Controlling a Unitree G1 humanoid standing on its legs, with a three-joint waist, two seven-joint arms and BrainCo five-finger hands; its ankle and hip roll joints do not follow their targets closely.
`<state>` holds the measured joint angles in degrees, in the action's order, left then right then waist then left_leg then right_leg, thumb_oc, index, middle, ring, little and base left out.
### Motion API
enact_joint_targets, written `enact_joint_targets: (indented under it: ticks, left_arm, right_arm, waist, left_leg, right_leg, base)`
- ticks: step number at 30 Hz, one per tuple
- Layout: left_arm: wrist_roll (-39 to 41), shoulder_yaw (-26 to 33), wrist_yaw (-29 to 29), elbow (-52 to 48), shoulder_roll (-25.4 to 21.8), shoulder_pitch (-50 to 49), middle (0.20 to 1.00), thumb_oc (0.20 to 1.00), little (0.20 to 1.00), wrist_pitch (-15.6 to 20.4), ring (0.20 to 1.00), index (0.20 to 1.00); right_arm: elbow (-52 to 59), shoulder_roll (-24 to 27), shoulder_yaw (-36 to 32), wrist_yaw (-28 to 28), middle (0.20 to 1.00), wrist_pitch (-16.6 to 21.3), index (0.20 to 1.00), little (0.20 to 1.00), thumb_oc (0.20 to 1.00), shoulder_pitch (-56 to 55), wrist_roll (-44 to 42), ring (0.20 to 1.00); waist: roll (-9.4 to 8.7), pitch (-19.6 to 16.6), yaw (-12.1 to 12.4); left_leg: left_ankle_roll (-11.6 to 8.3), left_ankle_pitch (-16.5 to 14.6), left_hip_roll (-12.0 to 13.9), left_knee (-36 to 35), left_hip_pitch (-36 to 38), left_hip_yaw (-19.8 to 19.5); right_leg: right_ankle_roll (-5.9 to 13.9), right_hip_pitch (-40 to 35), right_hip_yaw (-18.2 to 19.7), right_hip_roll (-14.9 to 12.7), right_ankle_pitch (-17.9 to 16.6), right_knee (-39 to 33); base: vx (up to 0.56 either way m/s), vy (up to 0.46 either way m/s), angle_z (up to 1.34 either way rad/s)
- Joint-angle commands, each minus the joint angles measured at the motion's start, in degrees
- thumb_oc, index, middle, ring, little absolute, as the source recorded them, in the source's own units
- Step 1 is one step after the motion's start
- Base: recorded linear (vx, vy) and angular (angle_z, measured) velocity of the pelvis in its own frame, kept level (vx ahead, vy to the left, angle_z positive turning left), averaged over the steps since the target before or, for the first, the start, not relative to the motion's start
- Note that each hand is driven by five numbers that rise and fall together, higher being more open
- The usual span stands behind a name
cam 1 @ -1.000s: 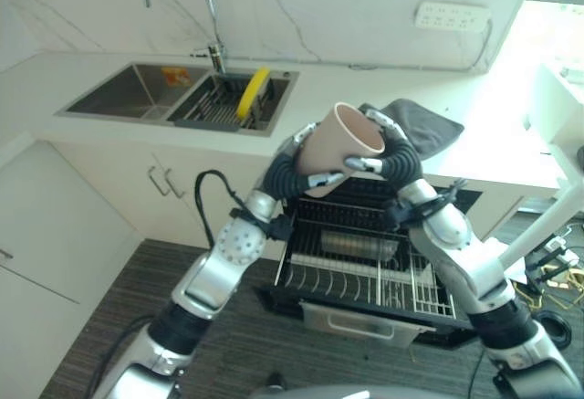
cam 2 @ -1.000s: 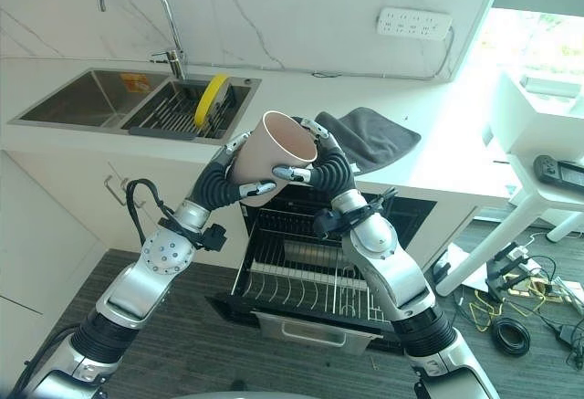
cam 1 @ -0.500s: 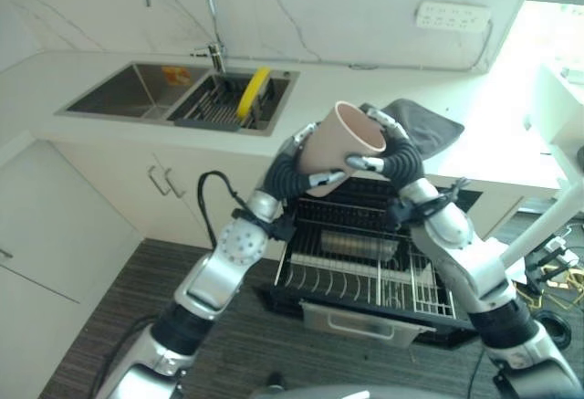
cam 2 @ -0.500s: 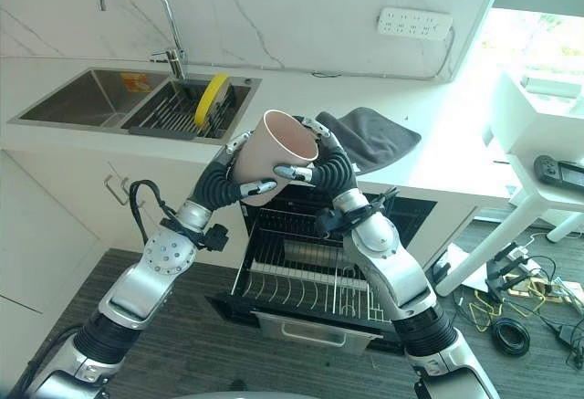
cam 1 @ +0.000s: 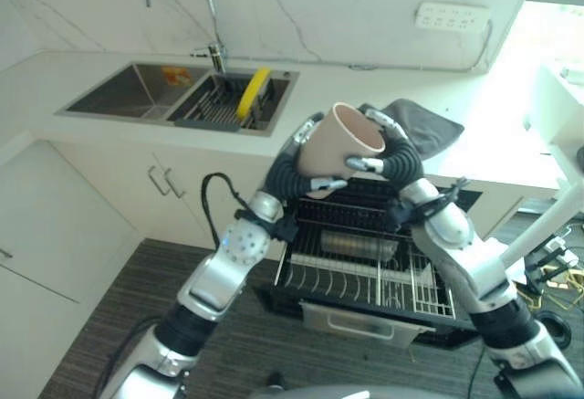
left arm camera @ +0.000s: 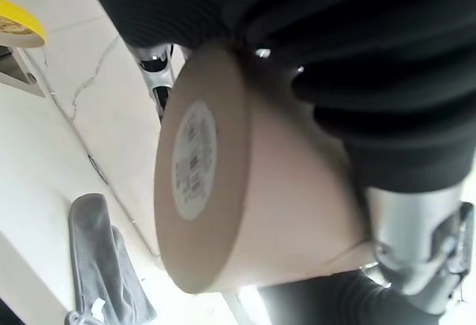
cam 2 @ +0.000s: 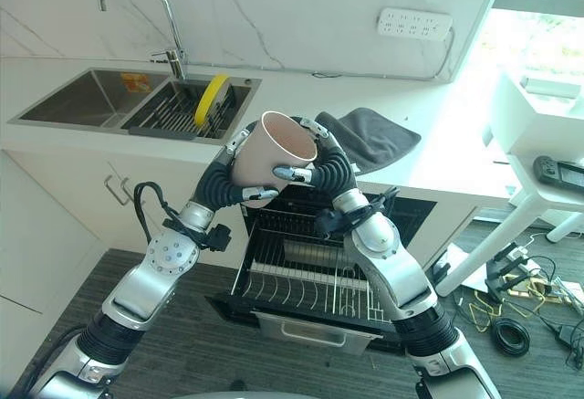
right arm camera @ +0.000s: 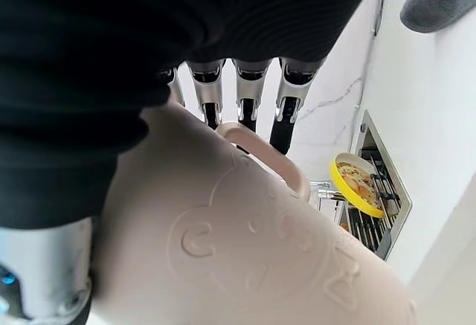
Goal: Place the dishes in the dishwasher.
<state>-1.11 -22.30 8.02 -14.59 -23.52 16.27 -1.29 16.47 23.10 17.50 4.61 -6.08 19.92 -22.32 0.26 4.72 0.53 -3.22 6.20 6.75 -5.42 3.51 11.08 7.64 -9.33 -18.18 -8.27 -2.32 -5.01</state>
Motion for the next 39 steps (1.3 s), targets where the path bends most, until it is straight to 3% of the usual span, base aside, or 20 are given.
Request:
enact_joint_targets:
  ticks: [1, 6, 12, 17, 21, 24, 27, 30, 32, 36, 37, 39]
  left_arm:
    - [-0.58, 1.06, 2.47, 0.91, -2.58, 2.41, 1.0, 1.0, 1.0, 7.73, 1.0, 1.0]
    - [5.22, 3.22, 6.87, 4.75, -1.97, -4.91, 1.0, 1.0, 1.0, 12.91, 1.0, 1.0]
    - [13.96, 8.77, 9.17, 5.17, -0.41, -10.32, 1.0, 1.0, 1.0, 12.63, 1.0, 1.0]
    - [15.5, 13.05, 9.66, 3.31, -0.11, -12.91, 1.0, 1.0, 1.0, 14.42, 1.0, 1.0]
    - [13.25, 17.48, 6.5, -0.24, -1.84, -14.33, 1.0, 1.0, 1.0, 16.61, 1.0, 1.0]
    - [12.02, 17.94, 4.47, -1.69, -4.84, -9.95, 1.0, 1.0, 1.0, 17.18, 1.0, 1.0]
    - [8.77, 18.03, 3.57, -3.51, -6.69, -6.92, 1.0, 1.0, 1.0, 17.67, 1.0, 1.0]
    - [4.24, 16.22, 3.26, -4.14, -7.95, -3.5, 1.0, 1.0, 1.0, 14.14, 1.0, 1.0]
    - [0.5, 15.24, 2.83, -3.68, -8.78, -1.84, 1.0, 1.0, 1.0, 12.35, 1.0, 1.0]
    - [0.42, 14.4, -0.22, -2.56, -11.29, -0.21, 1.0, 1.0, 1.0, 8.32, 1.0, 1.0]
    - [-0.14, 14.21, -1.51, -1.71, -12.84, 0.23, 1.0, 1.0, 1.0, 5.71, 1.0, 1.0]
    - [-1.15, 12.85, -9.93, 0.3, -17.33, 1.29, 1.0, 1.0, 1.0, -0.73, 1.0, 1.0]
  right_arm:
    - [3.83, -0.74, -3.35, 0.62, 0.2, 6.55, 0.2, 0.2, 0.2, 4.15, 2.35, 0.2]
    - [3.72, 2.0, -8.13, 2.3, 0.2, 7.72, 0.2, 0.2, 0.2, 0.55, 2.35, 0.2]
    - [3.56, 2.91, -12.6, 4.23, 0.2, 10.26, 0.2, 0.2, 0.2, -3.64, 2.43, 0.2]
    - [4.27, 3.61, -15.95, 5.17, 0.2, 11.55, 0.2, 0.2, 0.2, -8.11, 3.21, 0.2]
    - [5.83, 3.99, -18.61, 4.71, 0.2, 11.49, 0.2, 0.2, 0.2, -11.16, 3.06, 0.2]
    - [5.3, 5.92, -19.59, 5.82, 0.2, 14.45, 0.2, 0.2, 0.2, -8.88, 3.12, 0.2]
    - [5.75, 6.55, -20.35, 4.68, 0.2, 15.35, 0.2, 0.2, 0.2, -6.05, 4.84, 0.2]
    - [5.39, 7.83, -19.75, 5.41, 0.2, 14.86, 0.2, 0.2, 0.2, -2.59, 6.16, 0.2]
    - [4.79, 8.64, -19.47, 5.94, 0.2, 14.72, 0.2, 0.2, 0.2, -1.09, 6.98, 0.2]
    - [3.78, 10.06, -19.53, 5.63, 0.2, 14.9, 0.2, 0.2, 0.2, 1.1, 7.45, 0.2]
    - [3.45, 10.78, -19.4, 5.46, 0.2, 14.6, 0.2, 0.2, 0.2, 2.04, 7.58, 0.2]
    - [2.58, 12.75, -19.34, 5.18, 0.2, 14.38, 0.2, 0.2, 0.2, 4.06, 7.41, 0.2]
  waist:
    - [-2.05, -0.08, 0.42]
    - [-2.4, 0.3, 0.57]
    - [-2.66, 0.55, 0.94]
    - [-2.61, 0.87, 0.97]
    - [-2.65, 2.32, 0.88]
    - [-2.92, 8.75, 0.59]
    - [-2.42, 13.68, -0.32]
    - [-1.95, 16.87, -0.77]
    - [-1.56, 18.05, -1.0]
    - [-0.68, 19.78, -1.54]
    - [-0.37, 20.18, -1.79]
    - [0.43, 20.89, -2.48]
  left_leg:
    - [-2.14, -9.59, 3.22, 0.42, 6.08, -0.51]
    - [-2.23, -10.25, 3.39, 0.42, 6.58, -0.34]
    - [-2.27, -10.07, 3.46, 0.42, 6.32, -0.65]
    - [-2.15, -10.02, 3.41, 0.42, 6.25, -1.0]
    - [-1.95, -9.14, 3.03, 0.42, 5.81, -1.72]
    - [-1.52, -11.8, 2.41, 14.71, -5.48, -4.73]
    - [-1.37, -14.43, 2.75, 23.76, -14.41, -6.38]
    - [-1.35, -15.64, 2.57, 29.36, -21.6, -7.51]
    - [-1.1, -15.62, 2.39, 30.36, -23.94, -7.32]
    - [-0.91, -15.11, 2.25, 30.8, -26.32, -6.65]
    - [-0.88, -15.0, 2.17, 31.16, -26.89, -6.38]
    - [-0.87, -14.99, 2.34, 31.61, -27.14, -5.27]
  right_leg:
    - [1.42, 0.22, 3.37, -1.92, 2.27, 0.15]
    - [1.33, -0.13, 3.59, -1.7, 2.75, 0.12]
    - [1.2, -0.03, 3.41, -1.62, 2.6, 0.01]
    - [1.04, 0.01, 3.26, -1.55, 2.56, 0.05]
    - [0.82, 1.65, 4.0, -1.35, 3.66, 2.76]
    - [0.03, 12.22, 6.75, -1.93, 7.36, 15.9]
    - [-0.47, 20.77, 9.38, -2.63, 9.36, 23.51]
    - [-0.75, 27.74, 10.96, -3.92, 10.0, 28.67]
    - [-0.63, 30.71, 10.73, -4.51, 9.87, 30.19]
    - [-0.35, 33.75, 10.81, -4.83, 9.41, 31.12]
    - [-0.32, 34.24, 10.96, -4.83, 9.18, 31.08]
    - [-0.2, 34.52, 11.17, -4.75, 8.85, 30.78]
  base:
    - [0.0, 0.0, 0.0]
    - [0.03, -0.017, -0.03]
    - [0.0, 0.0, 0.0]
    - [0.06, -0.01, 0.0]
    - [0.07, -0.06, 0.01]
    - [-0.3, -0.084, 0.05]
    - [-0.26, 0.013, 0.17]
    - [-0.22, 0.072, -0.23]
    - [-0.14, 0.078, -0.11]
    - [-0.13, 0.113, -0.2]
    - [-0.09, 0.169, -0.14]
    - [-0.05, 0.172, -0.22]
